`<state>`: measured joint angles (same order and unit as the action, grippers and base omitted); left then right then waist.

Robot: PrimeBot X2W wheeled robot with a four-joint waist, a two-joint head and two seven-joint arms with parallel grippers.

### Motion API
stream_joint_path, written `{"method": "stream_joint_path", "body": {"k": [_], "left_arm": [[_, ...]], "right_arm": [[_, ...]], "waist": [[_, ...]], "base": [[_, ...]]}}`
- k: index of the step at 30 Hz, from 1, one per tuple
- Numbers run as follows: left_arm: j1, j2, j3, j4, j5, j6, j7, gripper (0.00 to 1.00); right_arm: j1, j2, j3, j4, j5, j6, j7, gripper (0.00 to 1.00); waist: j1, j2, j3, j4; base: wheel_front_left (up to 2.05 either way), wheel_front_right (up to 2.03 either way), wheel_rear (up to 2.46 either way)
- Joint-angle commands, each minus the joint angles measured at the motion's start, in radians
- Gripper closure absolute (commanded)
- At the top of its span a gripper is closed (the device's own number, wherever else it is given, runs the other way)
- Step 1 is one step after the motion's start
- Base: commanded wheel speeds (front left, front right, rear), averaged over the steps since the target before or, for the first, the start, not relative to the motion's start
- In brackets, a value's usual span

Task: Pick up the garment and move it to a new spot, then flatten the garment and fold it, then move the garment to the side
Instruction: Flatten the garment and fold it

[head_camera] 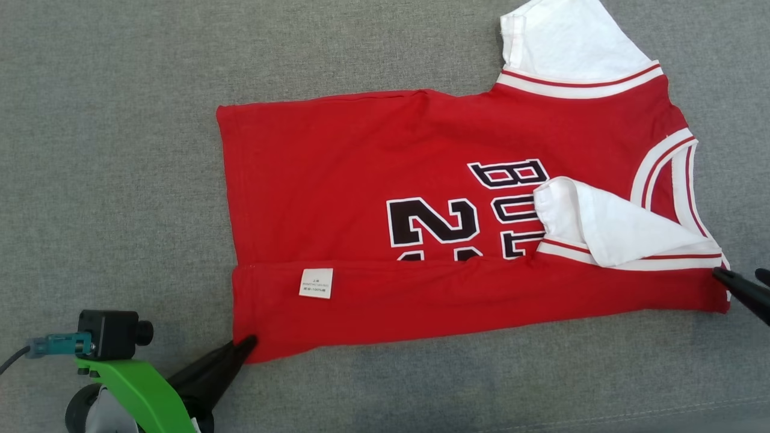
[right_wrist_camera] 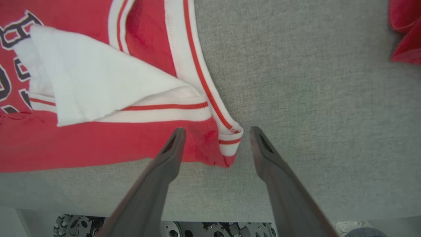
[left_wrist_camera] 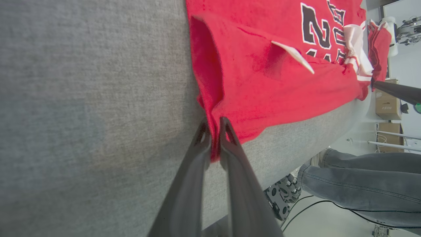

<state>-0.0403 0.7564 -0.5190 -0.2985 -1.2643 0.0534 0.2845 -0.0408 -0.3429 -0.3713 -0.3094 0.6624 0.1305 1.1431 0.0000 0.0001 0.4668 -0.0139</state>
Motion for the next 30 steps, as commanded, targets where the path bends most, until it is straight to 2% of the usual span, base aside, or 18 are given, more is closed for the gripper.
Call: {"method": "stream_joint_path", "body": {"k": [1,7,10,12,17,21,26,30], "left_arm": [[0.011,0.005,0.001,0.004,0.010,0.006,-0.003,0.00],[0.017,0.081,0.024,-0.048,0.054,0.031,0.008,0.00],[-0.088,0.091,0.093,-0.059,0.062,0.038,-0.012,0.00],[-0.173,0.073,0.098,-0.021,0.088,0.036,-0.004,0.00],[-0.421,-0.021,0.046,0.148,0.156,0.041,0.051,0.00],[-0.573,-0.106,-0.011,0.286,0.191,0.010,0.093,0.00],[-0.674,-0.178,-0.072,0.432,0.227,-0.027,0.124,0.00],[-0.705,-0.219,-0.099,0.501,0.222,-0.057,0.138,0.00]], "right_arm": [[-0.002,-0.011,-0.001,-0.006,-0.005,0.000,-0.009,0.00],[-0.141,-0.046,-0.001,-0.040,0.004,0.000,-0.100,0.00],[-0.308,-0.044,0.044,0.008,-0.056,0.000,-0.211,0.00],[-0.393,-0.021,0.090,0.065,-0.099,0.000,-0.255,0.00],[-0.605,0.027,0.201,0.235,-0.205,0.000,-0.350,0.00],[-0.742,0.058,0.244,0.382,-0.286,0.000,-0.433,0.00],[-0.857,0.070,0.269,0.550,-0.359,0.000,-0.500,0.00],[-0.928,0.082,0.290,0.649,-0.362,0.000,-0.511,0.00]], "waist": [[0.0000,-0.0001,0.000,0.000],[0.0000,-0.0001,0.009,-0.010],[0.0000,-0.0001,0.058,-0.003],[0.0000,-0.0001,0.084,0.003],[0.0000,-0.0001,0.146,0.017],[0.0000,-0.0001,0.185,0.036],[0.0000,-0.0001,0.197,0.068],[0.0000,-0.0001,0.198,0.091]], "base": [[0.00,0.00,0.00],[0.00,0.00,0.00],[0.00,0.00,0.00],[0.00,0.00,0.00],[0.00,0.00,0.00],[0.00,0.00,0.00],[0.00,0.00,0.00],[0.00,0.00,0.00]]}}
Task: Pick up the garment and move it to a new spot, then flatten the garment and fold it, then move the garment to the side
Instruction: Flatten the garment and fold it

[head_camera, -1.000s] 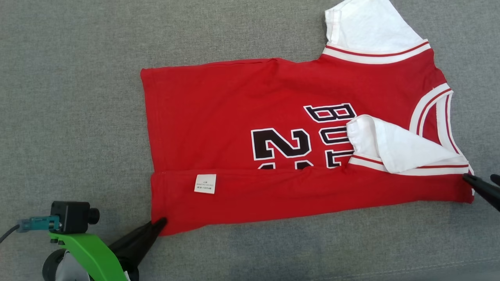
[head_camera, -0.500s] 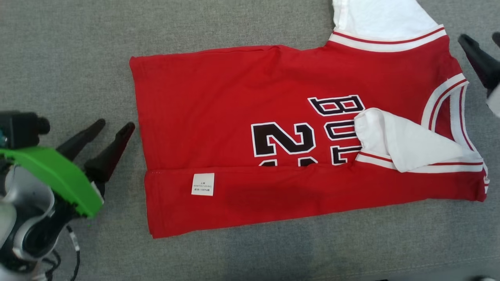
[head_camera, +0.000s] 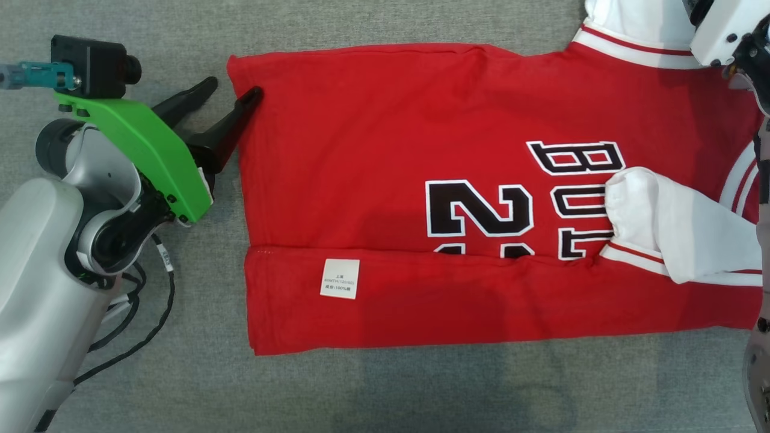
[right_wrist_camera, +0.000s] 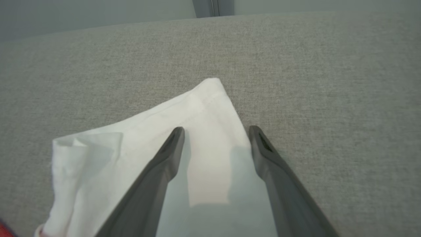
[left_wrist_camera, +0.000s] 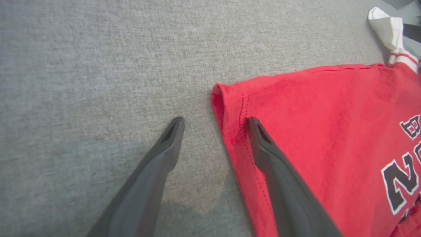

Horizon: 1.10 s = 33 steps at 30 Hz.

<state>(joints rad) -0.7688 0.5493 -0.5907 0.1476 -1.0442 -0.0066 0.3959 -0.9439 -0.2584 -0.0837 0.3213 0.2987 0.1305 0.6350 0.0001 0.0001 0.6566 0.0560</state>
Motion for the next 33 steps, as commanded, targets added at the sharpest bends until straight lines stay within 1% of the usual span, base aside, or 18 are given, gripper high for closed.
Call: {"method": "stream_joint_path", "body": {"k": [1,3,7,8,9,10,14,20,21,22,23,25,27,30,33], "left_arm": [[0.019,-0.022,-0.032,0.063,-0.006,-0.005,0.030,0.00],[0.017,-0.038,-0.042,0.077,-0.017,-0.021,0.039,0.00],[0.017,-0.063,-0.061,0.103,-0.034,-0.052,0.049,0.00],[0.015,-0.068,-0.063,0.109,-0.037,-0.055,0.050,0.00],[0.015,-0.068,-0.063,0.109,-0.037,-0.055,0.050,0.00],[0.011,-0.071,-0.065,0.116,-0.039,-0.059,0.050,0.00],[-0.016,-0.083,-0.064,0.147,-0.035,-0.069,0.036,0.00],[-0.049,-0.103,-0.046,0.186,-0.041,-0.086,-0.004,0.00],[-0.050,-0.109,-0.043,0.193,-0.039,-0.089,-0.019,0.15],[-0.050,-0.114,-0.043,0.199,-0.039,-0.093,-0.029,0.91],[-0.046,-0.121,-0.051,0.203,-0.044,-0.098,-0.029,1.00],[-0.039,-0.133,-0.061,0.200,-0.053,-0.110,-0.037,1.00],[-0.031,-0.126,-0.057,0.182,-0.061,-0.115,-0.054,1.00],[-0.005,-0.088,-0.042,0.135,-0.069,-0.120,-0.091,1.00],[0.047,-0.043,-0.019,0.051,-0.085,-0.123,-0.138,1.00]], "right_arm": [[-0.038,-0.004,0.007,0.037,0.001,0.000,-0.002,0.00],[-0.055,-0.005,0.020,0.070,0.006,0.000,0.011,0.00],[-0.075,-0.026,0.041,0.111,0.009,0.000,0.013,0.00],[-0.080,-0.029,0.047,0.115,0.018,0.000,0.011,0.79],[-0.080,-0.029,0.047,0.115,0.018,0.000,0.011,0.79],[-0.085,-0.027,0.055,0.116,0.035,0.000,0.012,1.00],[-0.091,-0.044,0.071,0.112,0.073,0.000,-0.001,1.00],[-0.072,-0.054,0.095,0.068,0.133,0.000,-0.040,1.00],[-0.067,-0.053,0.097,0.054,0.147,0.000,-0.053,1.00],[-0.060,-0.056,0.099,0.040,0.161,0.000,-0.064,1.00],[-0.050,-0.061,0.103,0.022,0.176,0.000,-0.075,1.00],[-0.031,-0.075,0.113,-0.028,0.204,0.000,-0.100,1.00],[0.000,-0.097,0.126,-0.091,0.237,0.000,-0.122,1.00],[0.075,-0.130,0.142,-0.197,0.286,0.000,-0.157,1.00],[0.184,-0.158,0.126,-0.302,0.325,0.000,-0.193,1.00]], "waist": [[-0.0001,-0.0001,0.009,0.027],[-0.0001,-0.0001,0.008,0.035],[-0.0001,-0.0001,-0.001,0.046],[-0.0001,-0.0001,-0.003,0.047],[-0.0001,-0.0001,-0.003,0.047],[-0.0001,-0.0001,-0.003,0.047],[-0.0001,-0.0001,-0.007,0.035],[-0.0001,-0.0001,-0.008,-0.001],[-0.0001,-0.0001,-0.009,-0.007],[-0.0001,-0.0001,-0.010,-0.011],[-0.0001,-0.0001,-0.012,-0.014],[-0.0001,-0.0001,-0.014,-0.017],[-0.0001,-0.0001,-0.016,-0.019],[-0.0001,-0.0001,-0.030,-0.025],[-0.0001,-0.0001,-0.055,-0.029]], "base": [[0.00,0.00,0.00],[0.00,0.00,0.00],[0.00,0.00,0.00],[0.00,0.00,0.00],[0.00,0.00,0.00],[0.00,0.00,0.00],[0.00,0.00,0.00],[0.00,0.00,0.00],[0.00,0.00,0.00],[0.00,0.00,0.00],[0.00,0.00,0.00],[0.00,0.00,0.00],[0.00,0.00,0.00],[0.00,0.00,0.00],[0.00,0.00,0.00]]}}
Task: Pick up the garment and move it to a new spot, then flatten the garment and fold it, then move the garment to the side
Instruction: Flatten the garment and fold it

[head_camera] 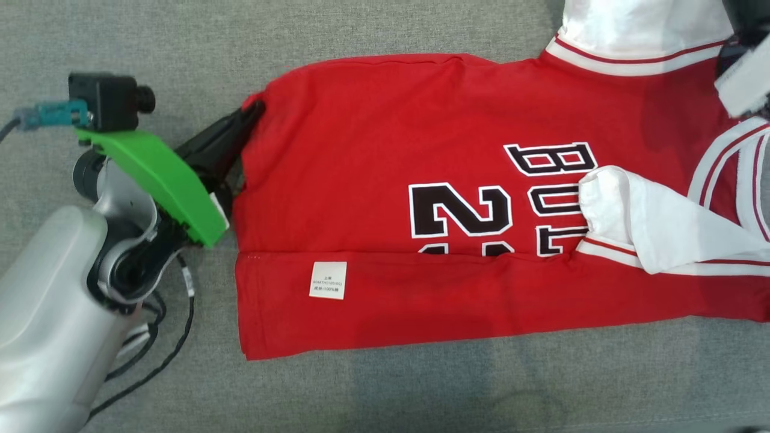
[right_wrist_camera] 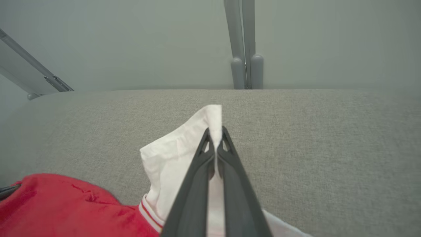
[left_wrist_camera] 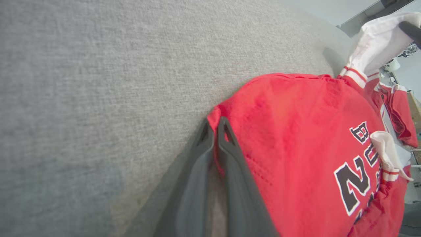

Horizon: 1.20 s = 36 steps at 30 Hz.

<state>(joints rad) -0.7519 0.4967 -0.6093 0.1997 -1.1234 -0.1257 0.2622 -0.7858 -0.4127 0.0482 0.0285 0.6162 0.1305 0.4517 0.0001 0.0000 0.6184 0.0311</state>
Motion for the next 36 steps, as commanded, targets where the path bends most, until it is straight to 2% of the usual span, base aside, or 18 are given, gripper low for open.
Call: {"method": "stream_joint_path", "body": {"k": [1,4,6,11,16,27,32,36], "left_arm": [[0.051,0.027,0.008,-0.032,-0.011,-0.004,-0.020,1.00],[0.141,0.078,0.032,-0.131,-0.018,0.001,-0.068,1.00],[0.209,0.108,0.049,-0.191,-0.025,0.021,-0.093,1.00],[0.361,0.163,0.083,-0.306,-0.049,0.086,-0.136,1.00],[0.440,0.186,0.108,-0.343,-0.046,0.129,-0.176,1.00],[0.494,0.205,0.133,-0.400,-0.021,0.175,-0.223,1.00],[0.527,0.219,0.111,-0.424,-0.029,0.180,-0.202,1.00],[0.575,0.217,0.106,-0.432,-0.040,0.201,-0.213,1.00]], "right_arm": [[0.068,-0.011,-0.016,-0.041,0.019,0.000,-0.016,1.00],[0.218,-0.031,-0.046,-0.148,0.046,0.000,-0.023,1.00],[0.328,-0.036,-0.074,-0.208,0.055,0.000,-0.021,1.00],[0.564,0.004,-0.120,-0.339,0.092,0.000,-0.021,1.00],[0.712,0.045,-0.137,-0.390,0.108,0.000,-0.029,1.00],[0.838,0.084,-0.224,-0.463,0.156,0.000,-0.041,1.00],[0.875,0.091,-0.198,-0.461,0.156,0.000,-0.015,1.00],[0.888,0.085,-0.160,-0.426,0.149,0.000,-0.007,1.00]], "waist": [[-0.0001,0.0000,-0.029,-0.005],[-0.0001,0.0000,-0.063,-0.010],[-0.0001,0.0000,-0.087,-0.014],[-0.0001,0.0000,-0.129,-0.034],[-0.0001,0.0000,-0.156,-0.054],[-0.0001,0.0000,-0.200,-0.079],[-0.0001,0.0000,-0.204,-0.097],[-0.0001,0.0000,-0.207,-0.107]], "base": [[0.00,0.00,0.00],[0.00,0.00,0.00],[0.00,0.00,0.00],[0.00,0.00,0.00],[0.00,0.00,0.00],[0.00,0.00,0.00],[0.00,0.00,0.00],[0.00,0.00,0.00]]}}
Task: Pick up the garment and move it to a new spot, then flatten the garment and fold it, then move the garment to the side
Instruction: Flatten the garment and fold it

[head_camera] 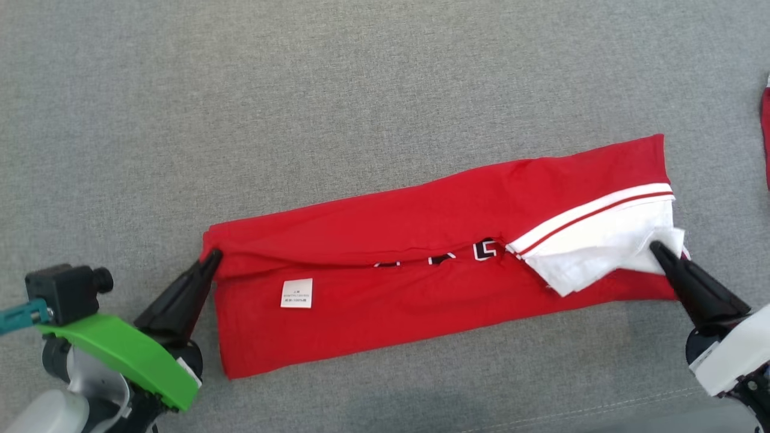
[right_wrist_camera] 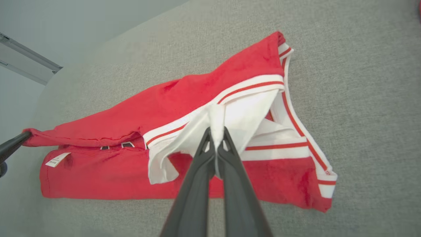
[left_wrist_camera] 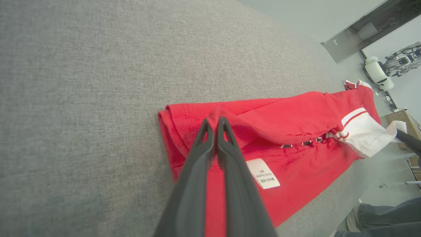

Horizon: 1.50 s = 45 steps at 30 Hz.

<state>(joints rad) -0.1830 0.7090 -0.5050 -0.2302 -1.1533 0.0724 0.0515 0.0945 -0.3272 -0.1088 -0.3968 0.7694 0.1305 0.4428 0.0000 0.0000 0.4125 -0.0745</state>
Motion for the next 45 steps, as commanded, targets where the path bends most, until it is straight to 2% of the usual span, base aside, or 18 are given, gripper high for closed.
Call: {"method": "stream_joint_path", "body": {"k": [1,7,8,9,10,12,13,16,21,28,31,33,39,45], "left_arm": [[0.019,0.005,0.001,-0.003,-0.011,0.010,-0.005,1.00],[0.104,0.018,-0.014,0.004,0.005,0.042,-0.025,1.00],[0.110,0.023,-0.012,0.013,0.012,0.049,-0.031,1.00],[0.113,0.023,-0.006,0.027,0.017,0.059,-0.039,1.00],[0.114,0.026,-0.002,0.039,0.027,0.069,-0.047,0.93],[0.110,0.024,-0.004,0.059,0.044,0.074,-0.058,0.52],[0.109,0.020,-0.007,0.061,0.048,0.075,-0.060,0.00],[0.108,0.009,-0.034,0.033,0.037,0.052,-0.038,0.00],[0.084,-0.009,-0.071,-0.052,0.069,0.054,-0.015,0.00],[0.068,-0.026,-0.055,-0.171,0.119,0.107,-0.059,0.00],[0.056,-0.023,-0.021,-0.186,0.197,0.174,-0.118,0.00],[0.056,-0.039,-0.008,-0.190,0.211,0.199,-0.144,0.00],[0.095,-0.055,0.024,-0.199,0.183,0.222,-0.179,0.00],[0.093,-0.056,0.041,-0.203,0.214,0.234,-0.219,0.00]], "right_arm": [[0.011,-0.008,0.008,0.009,-0.012,0.000,0.003,1.00],[0.026,-0.043,0.044,0.083,-0.032,0.000,0.015,1.00],[0.028,-0.049,0.048,0.084,-0.035,0.000,0.020,0.62],[0.032,-0.054,0.049,0.084,-0.035,0.000,0.031,0.07],[0.039,-0.058,0.048,0.081,-0.038,0.000,0.041,0.00],[0.041,-0.056,0.021,0.069,-0.028,0.000,0.060,0.00],[0.036,-0.051,0.000,0.060,-0.019,0.000,0.068,0.00],[-0.004,-0.046,-0.082,0.047,-0.028,0.000,0.084,0.00],[-0.082,-0.023,-0.146,0.076,-0.062,0.000,0.133,0.00],[-0.176,0.009,-0.108,0.162,-0.145,0.000,0.188,0.00],[-0.209,0.012,-0.084,0.225,-0.192,0.000,0.195,0.00],[-0.218,-0.001,-0.070,0.249,-0.208,0.000,0.189,0.00],[-0.244,-0.013,-0.061,0.273,-0.193,0.000,0.157,0.00],[-0.287,-0.001,-0.040,0.333,-0.180,0.000,0.178,0.00]], "waist": [[0.0000,0.0000,-0.002,-0.002],[0.0000,0.0000,-0.015,0.003],[0.0000,0.0000,-0.017,0.005],[0.0000,0.0000,-0.019,0.008],[0.0000,0.0000,-0.020,0.009],[0.0000,0.0000,-0.024,0.012],[0.0000,0.0000,-0.027,0.013],[0.0000,0.0000,-0.032,0.013],[0.0000,0.0000,-0.032,0.020],[0.0000,0.0000,-0.015,0.035],[0.0000,0.0000,-0.009,0.054],[0.0000,0.0000,-0.008,0.072],[0.0000,0.0000,-0.006,0.094],[0.0000,0.0000,-0.001,0.103]], "base": [[0.00,0.00,0.00],[0.00,0.00,0.00],[0.00,0.00,0.00],[0.00,0.00,0.00],[0.00,0.00,0.00],[0.00,0.00,0.00],[0.00,0.00,0.00],[0.00,0.00,0.00],[0.00,0.00,0.00],[0.00,0.00,0.00],[0.00,0.00,0.00],[0.00,0.00,0.00],[0.00,0.00,0.00],[0.00,0.00,0.00]]}}
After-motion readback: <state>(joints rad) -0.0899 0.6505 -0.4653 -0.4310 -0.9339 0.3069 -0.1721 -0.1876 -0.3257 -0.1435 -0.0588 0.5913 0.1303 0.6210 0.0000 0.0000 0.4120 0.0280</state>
